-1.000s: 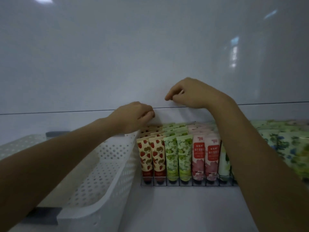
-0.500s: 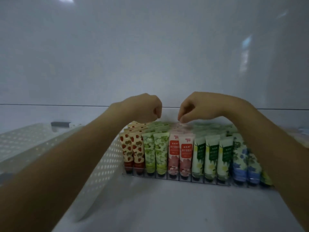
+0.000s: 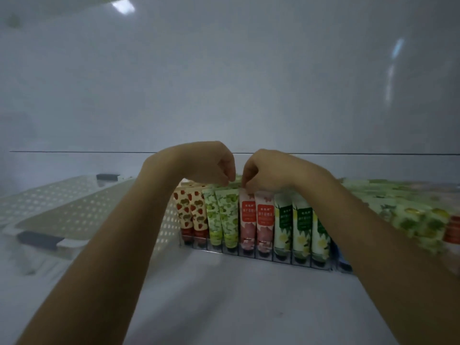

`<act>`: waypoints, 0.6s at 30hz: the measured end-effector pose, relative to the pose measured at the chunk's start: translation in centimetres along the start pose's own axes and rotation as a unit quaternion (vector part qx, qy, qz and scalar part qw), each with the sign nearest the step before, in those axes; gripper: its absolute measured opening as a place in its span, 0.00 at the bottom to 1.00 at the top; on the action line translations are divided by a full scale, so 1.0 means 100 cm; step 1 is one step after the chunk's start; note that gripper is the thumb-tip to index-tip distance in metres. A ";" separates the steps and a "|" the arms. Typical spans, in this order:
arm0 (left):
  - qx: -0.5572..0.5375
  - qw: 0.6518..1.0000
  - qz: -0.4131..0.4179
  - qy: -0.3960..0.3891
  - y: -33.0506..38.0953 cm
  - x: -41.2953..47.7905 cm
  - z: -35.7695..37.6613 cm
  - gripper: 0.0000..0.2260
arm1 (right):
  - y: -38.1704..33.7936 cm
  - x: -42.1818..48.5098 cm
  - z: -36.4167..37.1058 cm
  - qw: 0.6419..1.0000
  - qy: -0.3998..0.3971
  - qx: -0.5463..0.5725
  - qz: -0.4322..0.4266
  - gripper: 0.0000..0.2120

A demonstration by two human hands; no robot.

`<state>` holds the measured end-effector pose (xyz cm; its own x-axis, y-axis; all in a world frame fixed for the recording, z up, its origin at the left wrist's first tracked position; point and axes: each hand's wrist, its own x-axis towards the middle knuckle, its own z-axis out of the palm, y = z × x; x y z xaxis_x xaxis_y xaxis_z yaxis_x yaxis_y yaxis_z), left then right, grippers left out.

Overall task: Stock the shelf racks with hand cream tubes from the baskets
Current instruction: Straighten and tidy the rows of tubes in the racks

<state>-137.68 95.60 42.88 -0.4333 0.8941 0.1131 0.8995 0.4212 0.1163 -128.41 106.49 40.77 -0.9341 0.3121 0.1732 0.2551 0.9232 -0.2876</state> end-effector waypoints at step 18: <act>0.056 0.998 0.022 0.000 -0.001 0.004 0.013 0.07 | -0.007 -0.009 0.001 0.999 -0.007 -0.036 -0.015 0.10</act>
<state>-137.93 96.13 41.65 -0.3938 0.9118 0.1159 0.9180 0.3965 0.0001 -127.82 105.53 40.69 -0.9450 0.2814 0.1670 0.2440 0.9460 -0.2132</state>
